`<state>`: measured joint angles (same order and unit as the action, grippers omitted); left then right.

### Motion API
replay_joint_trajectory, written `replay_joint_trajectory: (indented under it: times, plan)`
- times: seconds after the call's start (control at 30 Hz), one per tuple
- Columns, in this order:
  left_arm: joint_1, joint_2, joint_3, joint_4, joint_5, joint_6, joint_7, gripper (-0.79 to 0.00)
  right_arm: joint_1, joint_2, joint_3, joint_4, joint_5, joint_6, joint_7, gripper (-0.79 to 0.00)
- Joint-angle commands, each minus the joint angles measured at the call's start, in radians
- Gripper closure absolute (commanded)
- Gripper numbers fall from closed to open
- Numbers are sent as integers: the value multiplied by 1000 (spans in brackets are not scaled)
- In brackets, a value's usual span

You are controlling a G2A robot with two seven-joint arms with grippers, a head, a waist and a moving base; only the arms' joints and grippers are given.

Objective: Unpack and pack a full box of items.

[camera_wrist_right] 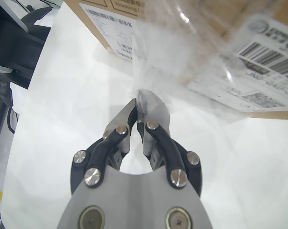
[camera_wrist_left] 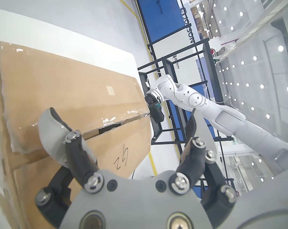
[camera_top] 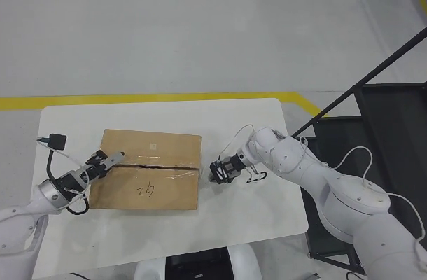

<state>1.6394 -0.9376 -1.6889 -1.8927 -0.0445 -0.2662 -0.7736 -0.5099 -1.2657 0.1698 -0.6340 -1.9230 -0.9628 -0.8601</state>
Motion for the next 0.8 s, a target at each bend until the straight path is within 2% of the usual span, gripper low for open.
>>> replay_joint_trajectory:
  times: [0.0, 0.2, 0.43, 0.77]
  plan:
    - [5, 0, -3, 6, -2, 0, 4, -785, 2, 28, 0, -11, -16, 24, -21, 0]
    - [2, -2, 7, 14, -4, 0, 11, -785, 9, 122, 0, -84, -4, 93, -90, 0]
    - [-6, -3, 23, 24, 11, 5, 20, -785, 7, 247, 0, -277, 16, 163, -161, 0]
    - [-19, -3, 33, 41, 31, 24, 21, -785, 31, 446, 0, -555, -112, 286, -284, 0]
